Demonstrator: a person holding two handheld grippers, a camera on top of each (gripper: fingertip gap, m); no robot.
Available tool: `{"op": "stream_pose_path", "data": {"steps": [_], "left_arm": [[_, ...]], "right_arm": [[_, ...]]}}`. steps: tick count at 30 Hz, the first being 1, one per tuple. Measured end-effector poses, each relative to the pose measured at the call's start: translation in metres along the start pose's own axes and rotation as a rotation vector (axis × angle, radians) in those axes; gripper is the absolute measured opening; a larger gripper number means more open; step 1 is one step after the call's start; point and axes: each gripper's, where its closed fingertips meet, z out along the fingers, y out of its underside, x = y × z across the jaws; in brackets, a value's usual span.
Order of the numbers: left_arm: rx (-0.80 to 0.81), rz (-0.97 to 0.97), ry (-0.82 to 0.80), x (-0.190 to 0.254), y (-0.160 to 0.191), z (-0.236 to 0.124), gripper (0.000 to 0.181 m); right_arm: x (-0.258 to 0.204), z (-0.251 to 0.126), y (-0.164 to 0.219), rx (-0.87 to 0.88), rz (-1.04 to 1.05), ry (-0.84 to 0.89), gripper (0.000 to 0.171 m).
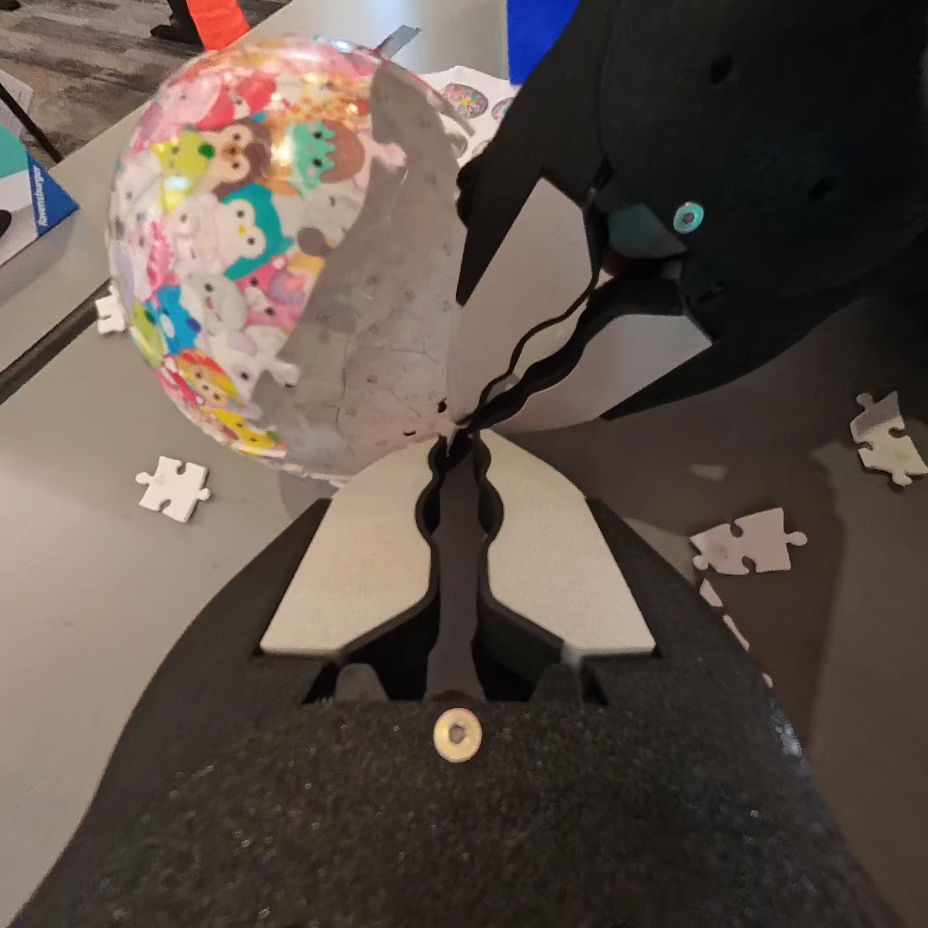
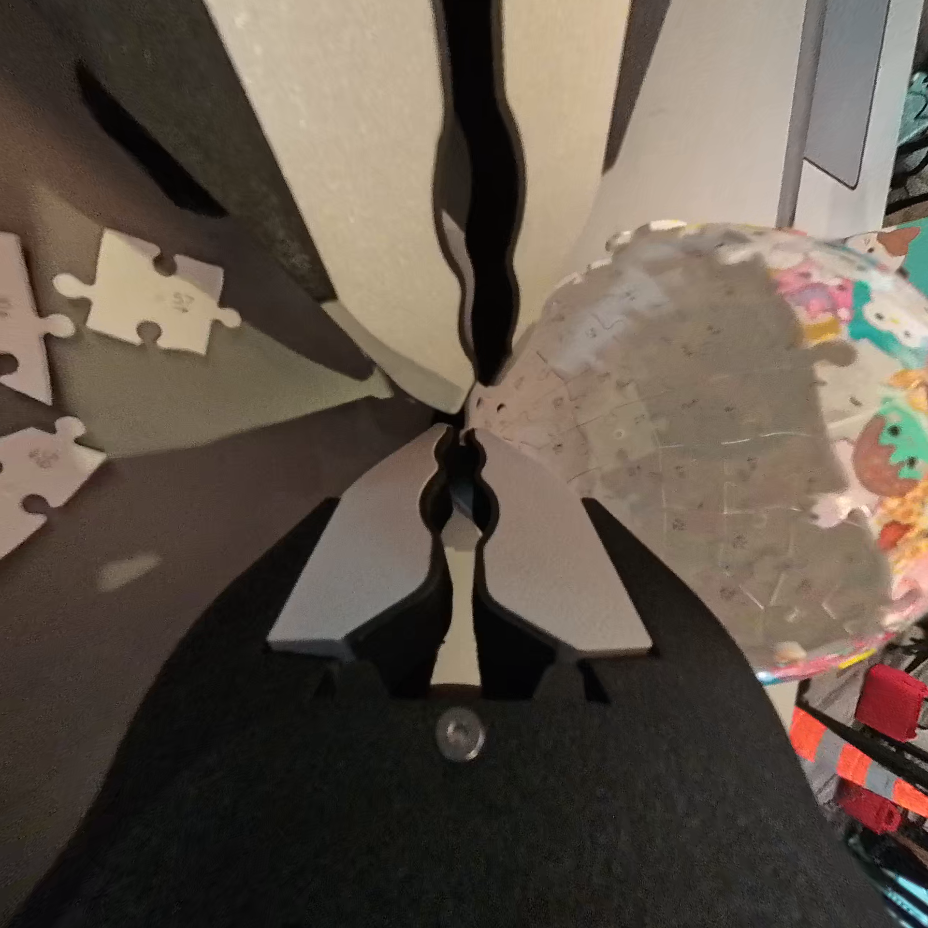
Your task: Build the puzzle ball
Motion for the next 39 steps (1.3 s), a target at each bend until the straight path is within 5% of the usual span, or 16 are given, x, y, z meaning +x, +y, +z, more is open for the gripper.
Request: {"op": "stream_pose_path", "data": {"steps": [39], "left_arm": [[-0.156,0.237,-0.095,-0.001,0.009,0.007,0.0]], "right_arm": [[-0.001,-0.001,0.005,0.071,-0.043,0.022,0.003]]}}
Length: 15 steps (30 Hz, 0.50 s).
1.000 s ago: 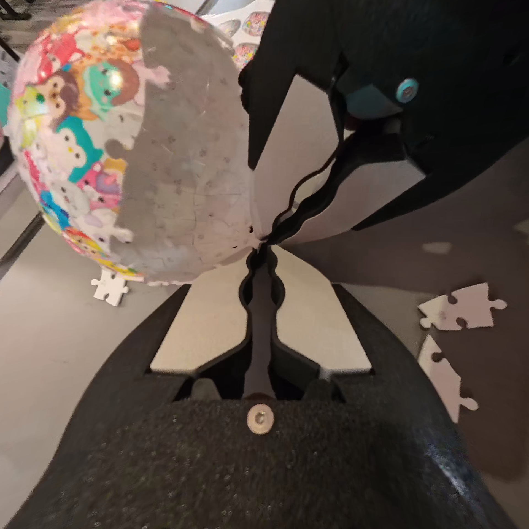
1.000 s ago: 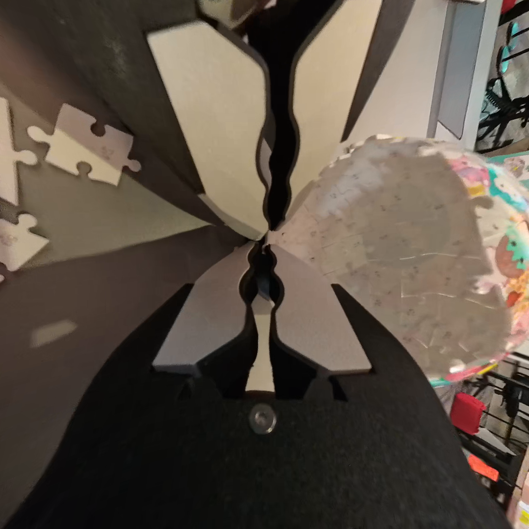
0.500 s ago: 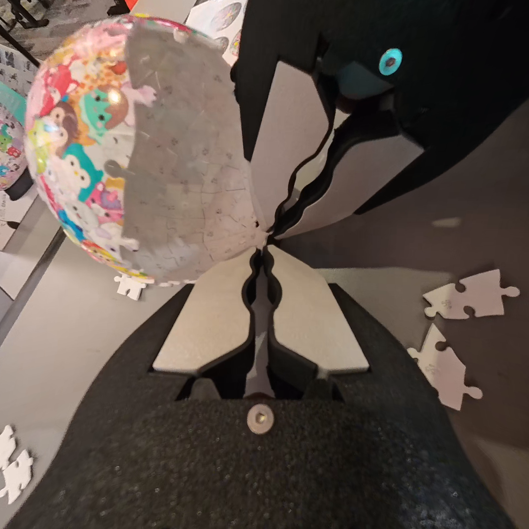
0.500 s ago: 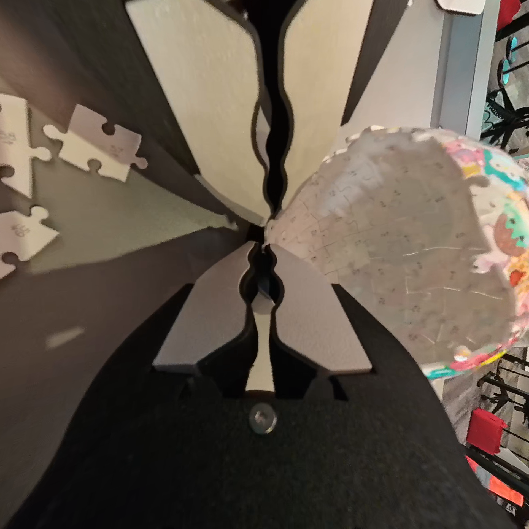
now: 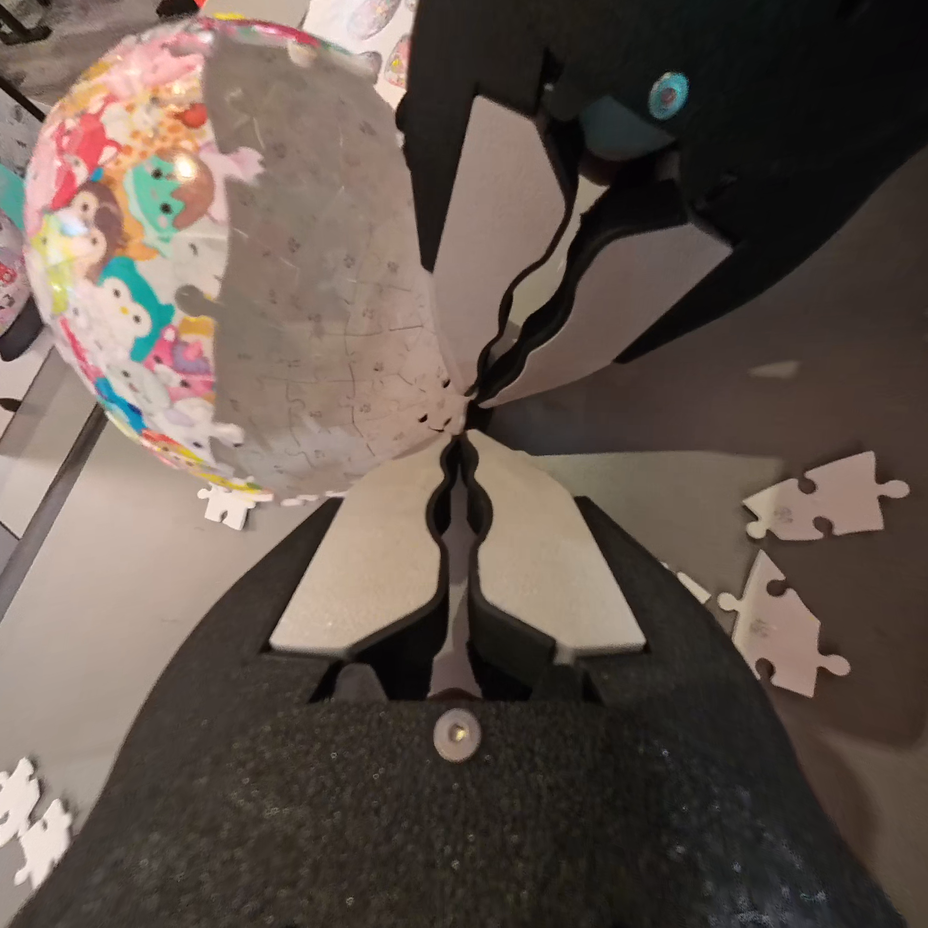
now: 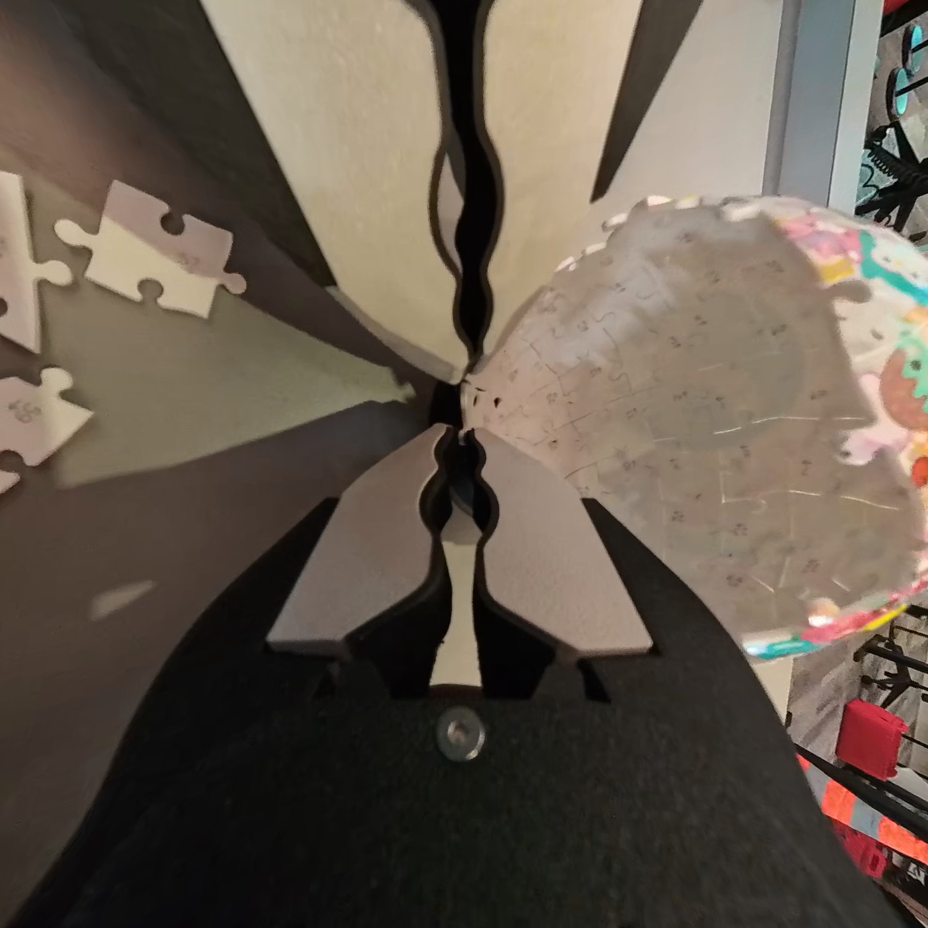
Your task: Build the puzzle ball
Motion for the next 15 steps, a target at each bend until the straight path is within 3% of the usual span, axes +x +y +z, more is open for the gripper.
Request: {"op": "stream_pose_path", "data": {"steps": [8,15], "left_arm": [[0.008,0.002,-0.011,-0.0028,0.0018,0.0,0.001],[0.03,-0.005,0.004,-0.0013,0.0038,-0.0012,0.014]], "right_arm": [[-0.0006,-0.0006,0.0002,-0.018,0.02,-0.009,0.003],[-0.0051,0.0013,0.0005,-0.03,0.023,-0.03,0.005]]}}
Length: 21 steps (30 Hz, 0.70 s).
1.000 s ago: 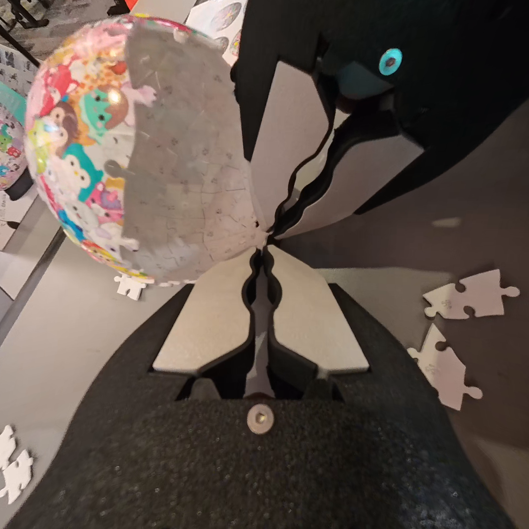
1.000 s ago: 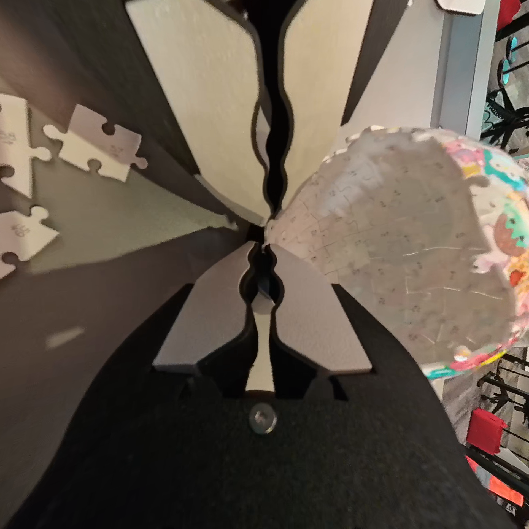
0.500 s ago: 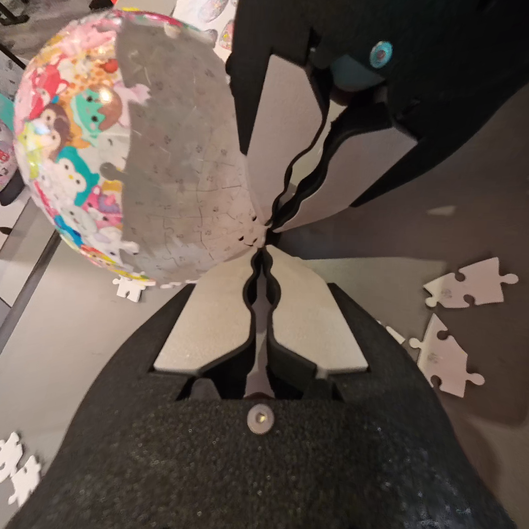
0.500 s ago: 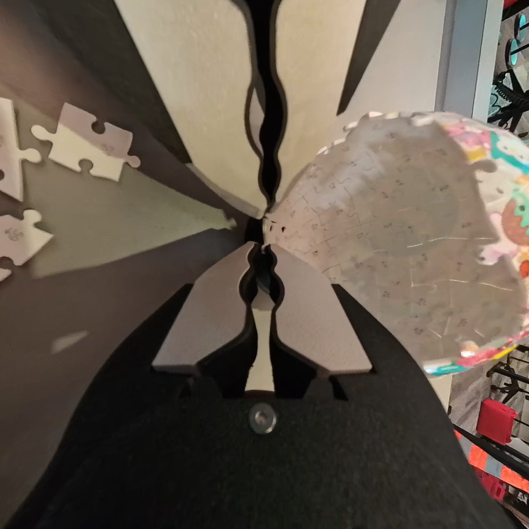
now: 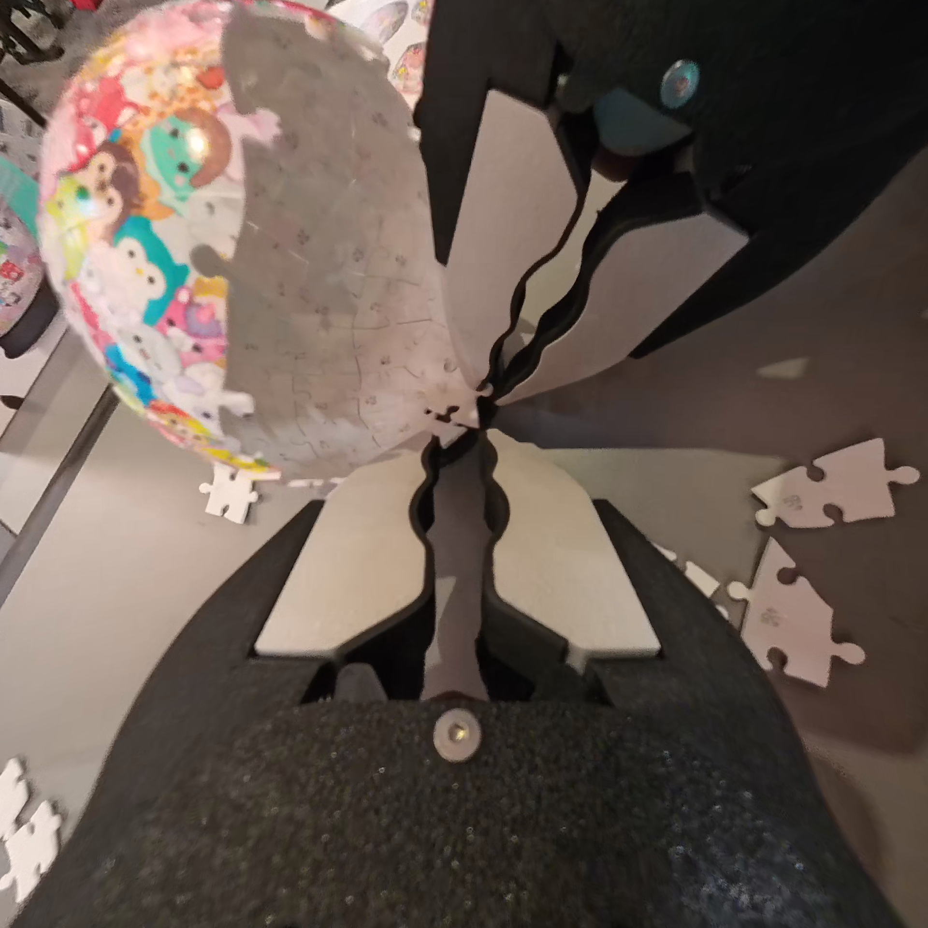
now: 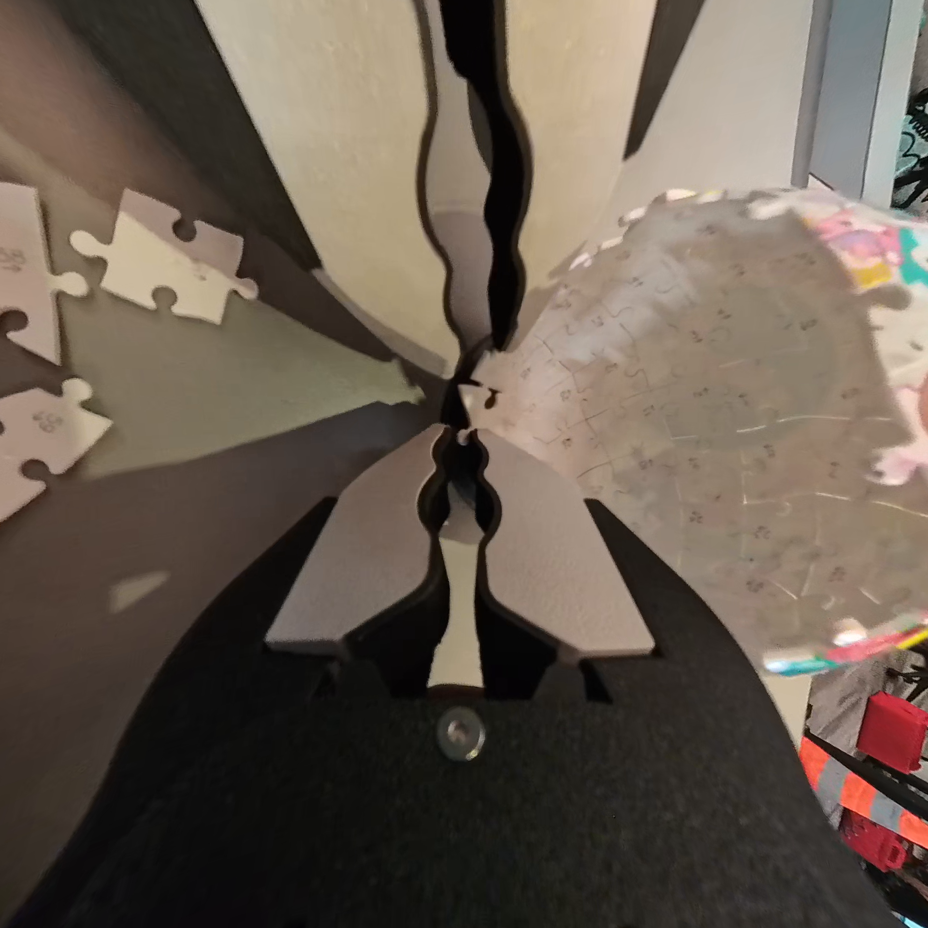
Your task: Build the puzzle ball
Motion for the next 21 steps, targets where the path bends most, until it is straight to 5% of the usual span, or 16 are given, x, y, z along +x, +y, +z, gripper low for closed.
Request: {"op": "stream_pose_path", "data": {"steps": [21], "left_arm": [[0.043,-0.146,-0.07,-0.014,0.022,-0.032,0.013]], "right_arm": [[0.004,-0.005,-0.003,-0.029,0.093,-0.036,0.003]]}}
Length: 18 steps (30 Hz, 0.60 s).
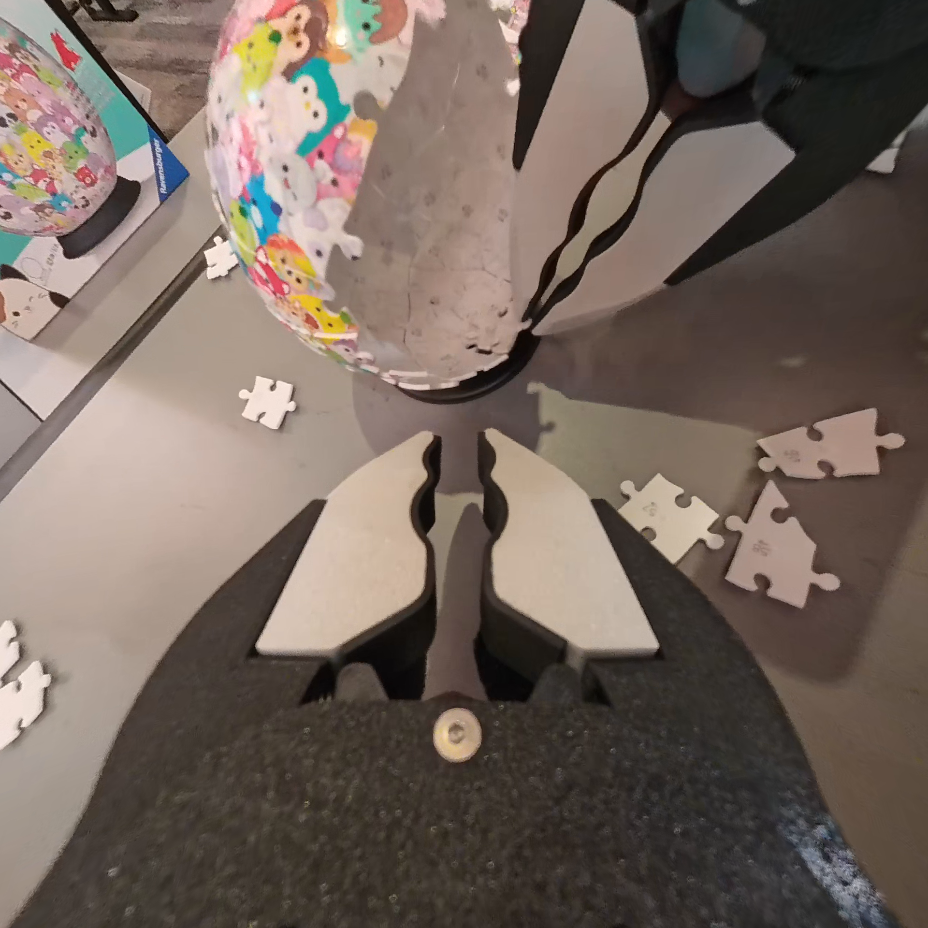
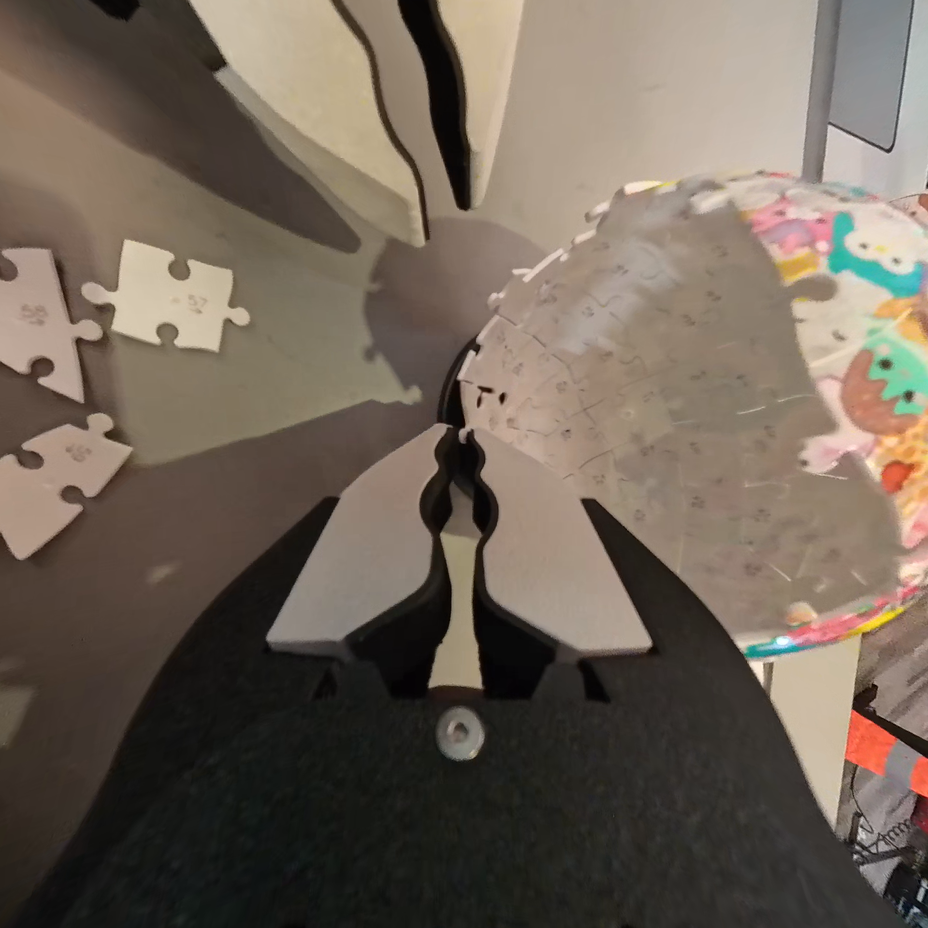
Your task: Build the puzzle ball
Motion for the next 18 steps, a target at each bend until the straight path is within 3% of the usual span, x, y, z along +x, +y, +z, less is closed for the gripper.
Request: {"op": "stream_pose_path", "data": {"steps": [12,18], "left_arm": [[0.004,0.01,0.006,0.0041,0.0008,-0.0016,0.013],[0.005,0.01,0.008,0.0045,0.0013,-0.0019,0.012]], "right_arm": [[-0.0027,-0.0008,0.0005,-0.019,-0.024,-0.005,0.004],[-0.0009,0.0002,0.004,-0.034,-0.026,0.007,0.012]]}}
